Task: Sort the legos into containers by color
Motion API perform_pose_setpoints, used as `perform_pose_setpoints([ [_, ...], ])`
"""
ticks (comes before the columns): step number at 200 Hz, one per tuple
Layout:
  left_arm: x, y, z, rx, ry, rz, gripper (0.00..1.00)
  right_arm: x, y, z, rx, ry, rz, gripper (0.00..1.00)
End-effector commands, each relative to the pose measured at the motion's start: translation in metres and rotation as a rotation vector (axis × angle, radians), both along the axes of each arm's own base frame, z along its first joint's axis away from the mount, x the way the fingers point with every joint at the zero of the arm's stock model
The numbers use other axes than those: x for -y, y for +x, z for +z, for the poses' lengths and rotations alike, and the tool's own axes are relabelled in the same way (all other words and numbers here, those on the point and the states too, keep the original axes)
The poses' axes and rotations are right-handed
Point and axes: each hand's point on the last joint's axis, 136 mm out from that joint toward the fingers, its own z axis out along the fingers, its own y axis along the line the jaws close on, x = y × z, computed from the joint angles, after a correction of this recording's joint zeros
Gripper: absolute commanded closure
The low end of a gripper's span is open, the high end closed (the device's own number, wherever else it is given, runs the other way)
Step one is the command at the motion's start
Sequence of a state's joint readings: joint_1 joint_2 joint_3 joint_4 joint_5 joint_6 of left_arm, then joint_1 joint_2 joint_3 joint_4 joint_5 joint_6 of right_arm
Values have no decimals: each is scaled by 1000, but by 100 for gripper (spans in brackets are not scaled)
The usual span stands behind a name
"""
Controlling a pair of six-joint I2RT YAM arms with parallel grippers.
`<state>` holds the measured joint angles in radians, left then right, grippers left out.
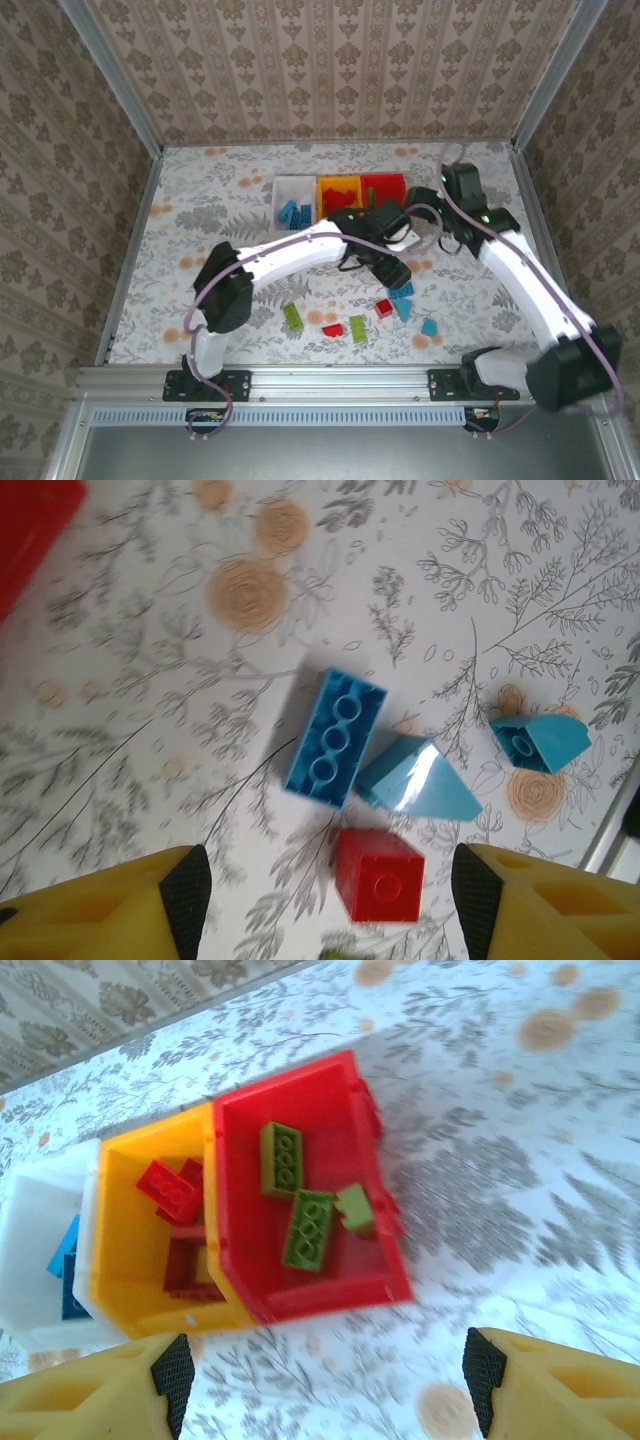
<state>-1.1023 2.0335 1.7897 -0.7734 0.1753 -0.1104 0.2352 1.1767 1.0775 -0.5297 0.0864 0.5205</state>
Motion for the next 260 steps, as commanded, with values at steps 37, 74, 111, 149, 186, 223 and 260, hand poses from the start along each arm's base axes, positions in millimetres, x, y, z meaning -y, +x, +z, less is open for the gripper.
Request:
perform_pose_setpoints([
  [37, 24, -1, -48, 74, 167, -76, 25, 77, -122, -14, -95, -60, -312, 14],
  [74, 32, -1, -68, 61, 194, -60, 26, 92, -160, 0, -103, -60, -377, 11],
  [111, 33, 0, -87, 57, 228, -42, 27, 89, -165, 2, -100, -42, -357, 11],
  [149, 37, 4, -100, 59, 250, -8, 29, 80, -160, 1, -109, -23, -316, 11],
  [186, 29, 3, -114, 59, 308, 7, 37, 76, -159, -2, -115, -10, -295, 11],
  [223, 18, 6, -120, 86, 363, 21, 47, 72, -156, -5, -122, -2, -276, 12],
  [260, 16, 20, -109, 140, 358, 57, 68, 65, -152, -6, -119, 14, -237, 15],
])
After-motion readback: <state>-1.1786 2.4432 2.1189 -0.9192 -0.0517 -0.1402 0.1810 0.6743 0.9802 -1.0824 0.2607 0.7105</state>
